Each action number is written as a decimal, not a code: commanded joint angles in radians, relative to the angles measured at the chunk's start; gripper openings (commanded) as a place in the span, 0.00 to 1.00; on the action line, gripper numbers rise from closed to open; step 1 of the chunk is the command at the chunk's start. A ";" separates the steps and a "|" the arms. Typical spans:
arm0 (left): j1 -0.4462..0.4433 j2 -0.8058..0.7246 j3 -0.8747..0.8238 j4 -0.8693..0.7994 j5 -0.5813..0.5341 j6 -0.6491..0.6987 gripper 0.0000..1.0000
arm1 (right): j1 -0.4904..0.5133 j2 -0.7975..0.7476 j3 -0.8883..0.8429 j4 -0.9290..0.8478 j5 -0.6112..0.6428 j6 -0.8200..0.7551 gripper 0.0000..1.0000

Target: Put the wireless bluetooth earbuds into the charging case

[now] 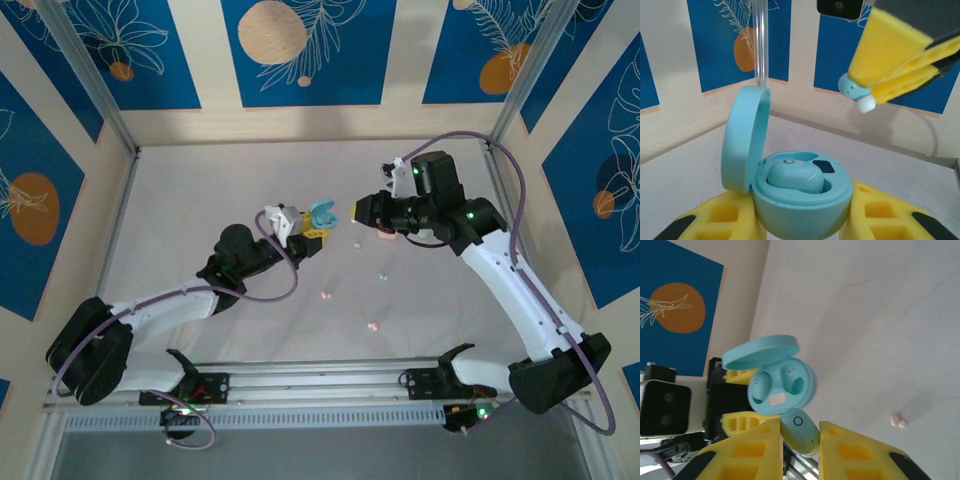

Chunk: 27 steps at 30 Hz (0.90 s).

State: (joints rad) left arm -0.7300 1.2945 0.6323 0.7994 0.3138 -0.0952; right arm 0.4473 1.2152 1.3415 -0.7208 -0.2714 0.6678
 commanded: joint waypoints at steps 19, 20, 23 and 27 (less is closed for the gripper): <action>-0.029 0.010 0.053 0.052 0.053 0.019 0.30 | 0.059 0.095 0.093 0.022 -0.019 -0.018 0.21; -0.028 0.011 0.055 0.053 0.053 0.019 0.30 | 0.060 0.097 0.095 0.016 -0.012 -0.022 0.21; -0.029 0.012 0.061 0.053 0.054 0.017 0.30 | 0.064 0.103 0.102 -0.008 0.005 -0.044 0.21; -0.029 0.011 0.065 0.065 0.053 0.010 0.30 | 0.070 0.105 0.108 -0.052 0.027 -0.091 0.21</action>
State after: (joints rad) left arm -0.7467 1.3056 0.6632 0.8082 0.3435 -0.0948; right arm 0.5091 1.3151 1.4086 -0.7197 -0.2611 0.6266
